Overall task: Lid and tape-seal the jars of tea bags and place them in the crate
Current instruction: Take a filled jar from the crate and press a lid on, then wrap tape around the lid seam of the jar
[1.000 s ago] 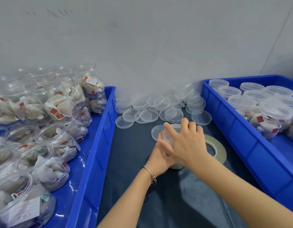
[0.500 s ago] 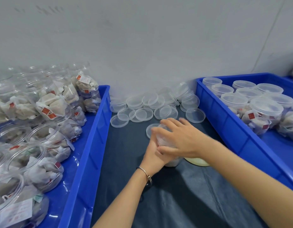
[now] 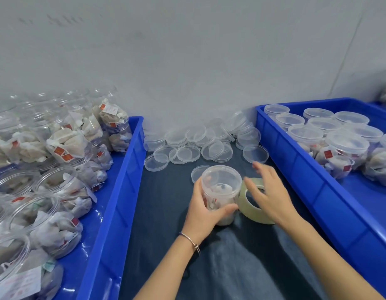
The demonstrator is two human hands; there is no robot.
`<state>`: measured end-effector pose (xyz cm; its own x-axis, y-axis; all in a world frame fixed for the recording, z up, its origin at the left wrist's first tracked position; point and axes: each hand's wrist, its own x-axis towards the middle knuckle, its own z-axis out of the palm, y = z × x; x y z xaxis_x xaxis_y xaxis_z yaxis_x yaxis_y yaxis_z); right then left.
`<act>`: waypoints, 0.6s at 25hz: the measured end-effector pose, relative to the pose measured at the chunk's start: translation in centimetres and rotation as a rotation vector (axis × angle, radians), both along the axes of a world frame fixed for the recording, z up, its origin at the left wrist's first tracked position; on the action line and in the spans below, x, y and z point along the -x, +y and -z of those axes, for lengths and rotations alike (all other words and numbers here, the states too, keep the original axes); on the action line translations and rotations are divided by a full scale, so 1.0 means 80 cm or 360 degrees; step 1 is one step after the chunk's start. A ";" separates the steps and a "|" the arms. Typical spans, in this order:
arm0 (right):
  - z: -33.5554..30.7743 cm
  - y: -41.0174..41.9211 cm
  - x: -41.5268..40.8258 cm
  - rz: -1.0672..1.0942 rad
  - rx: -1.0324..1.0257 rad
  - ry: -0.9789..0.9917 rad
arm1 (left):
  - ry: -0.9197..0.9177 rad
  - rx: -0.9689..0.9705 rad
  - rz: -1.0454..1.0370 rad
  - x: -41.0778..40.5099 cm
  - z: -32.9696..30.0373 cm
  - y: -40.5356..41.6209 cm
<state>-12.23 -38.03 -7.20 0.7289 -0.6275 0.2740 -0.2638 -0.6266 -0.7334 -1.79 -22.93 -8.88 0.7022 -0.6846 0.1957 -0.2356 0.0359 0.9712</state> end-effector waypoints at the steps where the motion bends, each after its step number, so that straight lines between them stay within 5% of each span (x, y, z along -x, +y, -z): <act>1: 0.016 -0.005 0.013 0.0130 0.0192 0.0320 | 0.0009 -0.0027 0.0014 0.001 -0.004 0.004; 3: 0.042 -0.006 0.032 0.0021 0.0542 0.0916 | 0.0058 0.0005 -0.0046 0.002 -0.016 0.010; 5: 0.051 -0.005 0.041 -0.0091 0.0757 0.1090 | 0.0060 0.0209 -0.0296 0.006 -0.028 0.013; 9: 0.044 -0.006 0.048 0.0001 0.0876 0.0928 | -0.0144 0.0468 -0.0551 0.017 -0.054 0.022; 15: 0.009 0.004 0.062 0.0346 0.0050 0.0225 | -0.0555 0.0201 -0.0067 0.030 -0.074 0.010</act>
